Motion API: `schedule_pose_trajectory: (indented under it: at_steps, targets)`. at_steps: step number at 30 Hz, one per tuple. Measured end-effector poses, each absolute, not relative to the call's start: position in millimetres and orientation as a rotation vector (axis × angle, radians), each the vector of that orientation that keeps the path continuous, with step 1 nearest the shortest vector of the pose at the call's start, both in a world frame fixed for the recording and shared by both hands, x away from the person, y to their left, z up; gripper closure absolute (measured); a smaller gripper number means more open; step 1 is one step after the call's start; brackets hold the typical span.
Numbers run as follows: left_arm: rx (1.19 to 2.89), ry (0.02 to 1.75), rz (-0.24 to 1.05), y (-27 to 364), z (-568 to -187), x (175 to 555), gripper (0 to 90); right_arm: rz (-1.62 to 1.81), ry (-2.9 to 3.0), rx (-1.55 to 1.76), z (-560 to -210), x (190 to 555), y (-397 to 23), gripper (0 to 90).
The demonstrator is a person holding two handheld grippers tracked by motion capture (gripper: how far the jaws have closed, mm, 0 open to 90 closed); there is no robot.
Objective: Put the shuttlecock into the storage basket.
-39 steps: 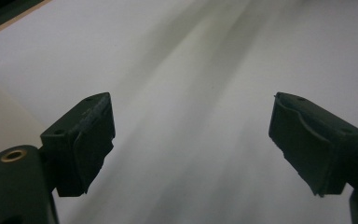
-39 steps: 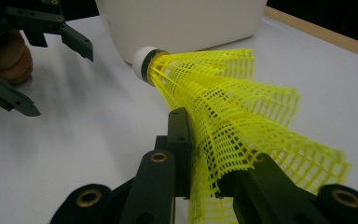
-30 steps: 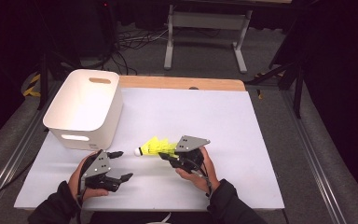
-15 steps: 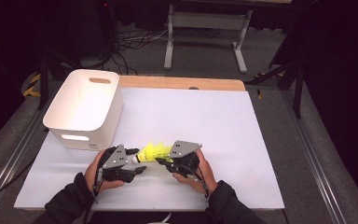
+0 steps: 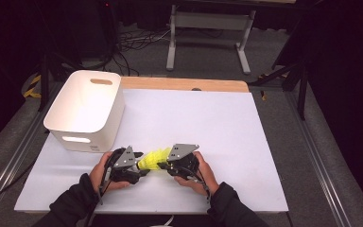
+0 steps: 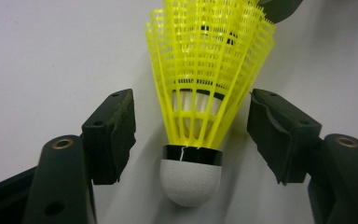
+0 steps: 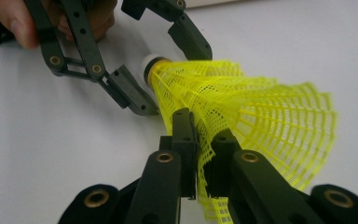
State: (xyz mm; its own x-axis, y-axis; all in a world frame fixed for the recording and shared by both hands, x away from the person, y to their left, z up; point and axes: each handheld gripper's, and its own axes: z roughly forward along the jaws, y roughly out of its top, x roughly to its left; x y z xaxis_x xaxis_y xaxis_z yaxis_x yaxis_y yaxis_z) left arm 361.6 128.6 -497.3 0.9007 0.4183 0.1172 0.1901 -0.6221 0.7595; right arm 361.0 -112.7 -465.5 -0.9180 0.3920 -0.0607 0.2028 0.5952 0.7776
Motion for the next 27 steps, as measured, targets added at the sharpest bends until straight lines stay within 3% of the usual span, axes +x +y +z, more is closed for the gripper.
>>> schedule_pose_trajectory:
  at_steps: [7,15,27]
  targets:
    - [2.288,0.406,0.326,127,-497,363,42.6,1.234,2.664,0.499,-474,366,-109,81.5]
    - [2.295,0.401,0.292,127,-496,363,47.9,1.214,2.658,0.417,-469,363,-101,83.7]
    - [2.268,0.353,0.408,122,-492,363,54.8,1.160,2.638,0.357,-445,359,-95,84.1]
